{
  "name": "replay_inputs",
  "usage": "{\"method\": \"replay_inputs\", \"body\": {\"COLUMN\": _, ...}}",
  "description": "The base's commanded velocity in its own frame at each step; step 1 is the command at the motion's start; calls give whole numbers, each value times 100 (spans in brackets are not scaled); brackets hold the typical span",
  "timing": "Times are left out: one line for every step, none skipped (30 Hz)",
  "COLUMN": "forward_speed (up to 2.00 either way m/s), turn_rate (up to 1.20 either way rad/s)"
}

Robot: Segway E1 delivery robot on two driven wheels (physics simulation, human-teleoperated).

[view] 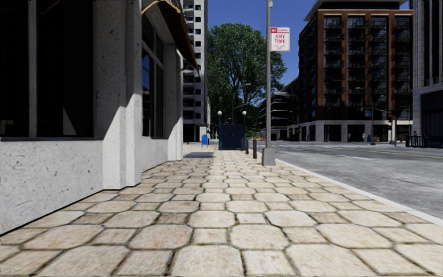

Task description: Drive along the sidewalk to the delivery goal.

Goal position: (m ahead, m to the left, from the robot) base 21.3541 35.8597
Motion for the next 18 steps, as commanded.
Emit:
{"method": "replay_inputs", "body": {"forward_speed": 200, "turn_rate": 0}}
{"method": "replay_inputs", "body": {"forward_speed": 200, "turn_rate": 0}}
{"method": "replay_inputs", "body": {"forward_speed": 200, "turn_rate": 0}}
{"method": "replay_inputs", "body": {"forward_speed": 200, "turn_rate": 0}}
{"method": "replay_inputs", "body": {"forward_speed": 200, "turn_rate": 0}}
{"method": "replay_inputs", "body": {"forward_speed": 200, "turn_rate": 0}}
{"method": "replay_inputs", "body": {"forward_speed": 200, "turn_rate": 0}}
{"method": "replay_inputs", "body": {"forward_speed": 200, "turn_rate": 0}}
{"method": "replay_inputs", "body": {"forward_speed": 200, "turn_rate": 0}}
{"method": "replay_inputs", "body": {"forward_speed": 200, "turn_rate": 0}}
{"method": "replay_inputs", "body": {"forward_speed": 200, "turn_rate": 0}}
{"method": "replay_inputs", "body": {"forward_speed": 200, "turn_rate": 0}}
{"method": "replay_inputs", "body": {"forward_speed": 200, "turn_rate": 0}}
{"method": "replay_inputs", "body": {"forward_speed": 200, "turn_rate": 0}}
{"method": "replay_inputs", "body": {"forward_speed": 200, "turn_rate": 0}}
{"method": "replay_inputs", "body": {"forward_speed": 200, "turn_rate": 0}}
{"method": "replay_inputs", "body": {"forward_speed": 200, "turn_rate": 0}}
{"method": "replay_inputs", "body": {"forward_speed": 200, "turn_rate": 0}}
